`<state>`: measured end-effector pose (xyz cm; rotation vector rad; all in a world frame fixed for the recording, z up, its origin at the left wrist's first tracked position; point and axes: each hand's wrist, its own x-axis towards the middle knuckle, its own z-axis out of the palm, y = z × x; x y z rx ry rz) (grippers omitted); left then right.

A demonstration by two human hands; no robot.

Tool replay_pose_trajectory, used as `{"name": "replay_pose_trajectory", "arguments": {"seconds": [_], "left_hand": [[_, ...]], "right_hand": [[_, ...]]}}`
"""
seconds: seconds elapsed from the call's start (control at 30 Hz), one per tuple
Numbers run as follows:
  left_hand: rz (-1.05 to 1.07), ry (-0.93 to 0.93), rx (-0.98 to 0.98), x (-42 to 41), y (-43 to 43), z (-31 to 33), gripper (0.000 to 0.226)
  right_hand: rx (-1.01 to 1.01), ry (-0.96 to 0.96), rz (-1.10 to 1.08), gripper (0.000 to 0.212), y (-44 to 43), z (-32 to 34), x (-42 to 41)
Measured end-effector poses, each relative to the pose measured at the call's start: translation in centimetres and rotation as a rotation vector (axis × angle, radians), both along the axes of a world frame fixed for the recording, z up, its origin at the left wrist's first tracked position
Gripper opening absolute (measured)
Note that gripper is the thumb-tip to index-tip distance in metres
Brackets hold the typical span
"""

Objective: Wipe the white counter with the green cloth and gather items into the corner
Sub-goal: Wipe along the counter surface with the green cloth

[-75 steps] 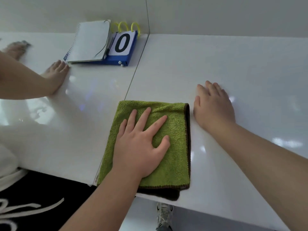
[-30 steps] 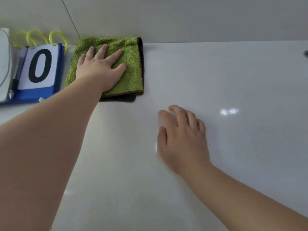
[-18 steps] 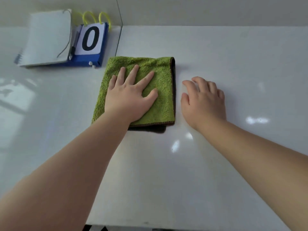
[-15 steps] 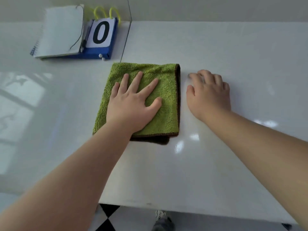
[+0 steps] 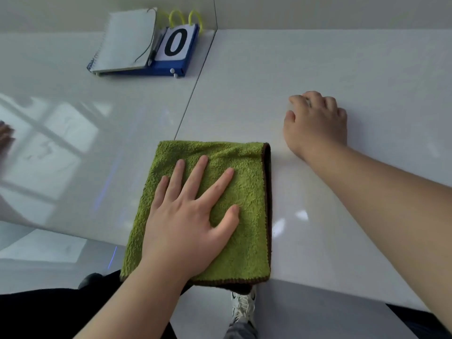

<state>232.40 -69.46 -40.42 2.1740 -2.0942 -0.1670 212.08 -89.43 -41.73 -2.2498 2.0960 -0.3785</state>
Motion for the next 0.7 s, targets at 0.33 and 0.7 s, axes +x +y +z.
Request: {"name": "replay_pose_trajectory", "arguments": {"seconds": [0.33,0.7], "left_hand": [[0.065,-0.034,0.027,-1.4,-0.4,0.3,0.059],[0.043,-0.005,0.024,-8.7,-1.8,-0.2,0.064]], "right_hand": [[0.093,-0.054,0.115,0.047,0.6,1.2,-1.6],[0.152,-0.054,0.122,0.049,6.8,1.5,-12.5]]}}
